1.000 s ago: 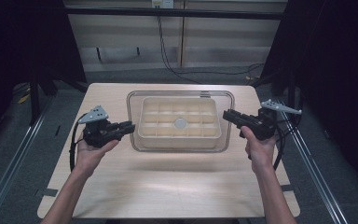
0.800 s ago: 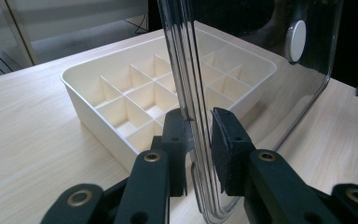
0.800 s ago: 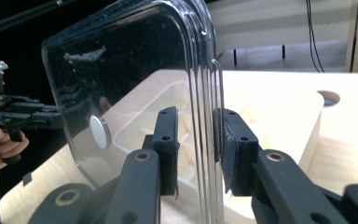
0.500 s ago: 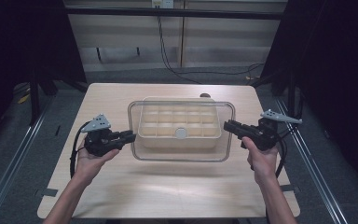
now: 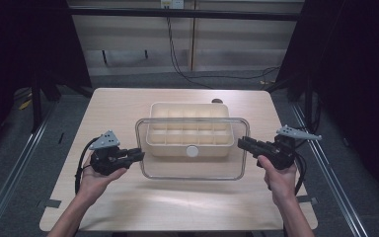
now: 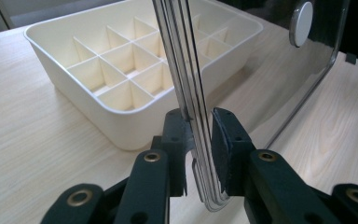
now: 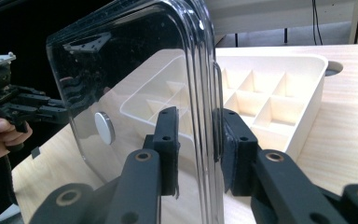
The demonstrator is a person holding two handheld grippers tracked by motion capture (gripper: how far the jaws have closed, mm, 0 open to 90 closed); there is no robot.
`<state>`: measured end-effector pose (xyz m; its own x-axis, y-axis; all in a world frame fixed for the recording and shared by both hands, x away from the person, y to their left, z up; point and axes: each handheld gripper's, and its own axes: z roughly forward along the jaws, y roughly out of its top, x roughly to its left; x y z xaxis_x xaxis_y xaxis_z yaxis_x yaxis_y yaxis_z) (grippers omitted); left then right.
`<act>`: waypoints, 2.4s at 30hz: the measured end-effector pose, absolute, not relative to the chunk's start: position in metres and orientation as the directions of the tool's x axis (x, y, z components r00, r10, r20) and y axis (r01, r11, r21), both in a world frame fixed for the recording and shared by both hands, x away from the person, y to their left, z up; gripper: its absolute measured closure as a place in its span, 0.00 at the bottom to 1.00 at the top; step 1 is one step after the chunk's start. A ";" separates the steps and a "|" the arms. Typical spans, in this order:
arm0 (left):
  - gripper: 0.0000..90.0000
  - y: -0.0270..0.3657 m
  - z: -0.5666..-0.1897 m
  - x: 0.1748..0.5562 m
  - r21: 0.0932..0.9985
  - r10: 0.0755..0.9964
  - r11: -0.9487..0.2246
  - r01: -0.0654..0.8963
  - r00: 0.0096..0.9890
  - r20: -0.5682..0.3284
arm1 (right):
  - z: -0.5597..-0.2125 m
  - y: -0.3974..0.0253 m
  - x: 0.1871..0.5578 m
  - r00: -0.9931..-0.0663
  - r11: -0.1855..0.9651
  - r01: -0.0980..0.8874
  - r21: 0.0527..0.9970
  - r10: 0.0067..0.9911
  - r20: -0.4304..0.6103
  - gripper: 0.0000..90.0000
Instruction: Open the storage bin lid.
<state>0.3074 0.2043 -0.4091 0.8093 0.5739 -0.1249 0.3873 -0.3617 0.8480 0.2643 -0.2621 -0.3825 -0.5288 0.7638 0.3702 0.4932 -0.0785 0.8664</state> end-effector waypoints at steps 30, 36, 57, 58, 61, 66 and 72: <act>0.85 0.206 -0.421 0.264 0.821 0.555 -0.392 0.414 0.818 -0.147 | -0.412 -0.263 0.228 -0.516 -0.066 0.558 0.827 0.753 0.408 0.78; 0.85 0.209 -0.425 0.254 0.811 0.552 -0.406 0.421 0.820 -0.149 | -0.412 -0.260 0.217 -0.525 -0.051 0.557 0.829 0.752 0.399 0.78; 0.80 0.211 -0.445 0.256 0.770 0.544 -0.438 0.463 0.819 -0.183 | -0.439 -0.250 0.219 -0.498 0.002 0.611 0.792 0.779 0.382 0.76; 0.79 0.211 -0.446 0.257 0.772 0.542 -0.434 0.465 0.819 -0.188 | -0.439 -0.250 0.221 -0.497 0.010 0.612 0.791 0.782 0.375 0.76; 0.79 0.210 -0.446 0.260 0.770 0.544 -0.434 0.468 0.817 -0.190 | -0.438 -0.249 0.225 -0.498 0.032 0.619 0.784 0.788 0.361 0.75; 0.78 0.209 -0.449 0.263 0.771 0.547 -0.429 0.471 0.814 -0.193 | -0.441 -0.249 0.232 -0.497 0.045 0.625 0.779 0.793 0.353 0.73; 0.76 0.208 -0.453 0.263 0.763 0.545 -0.437 0.476 0.815 -0.196 | -0.447 -0.250 0.233 -0.494 0.041 0.631 0.775 0.791 0.361 0.71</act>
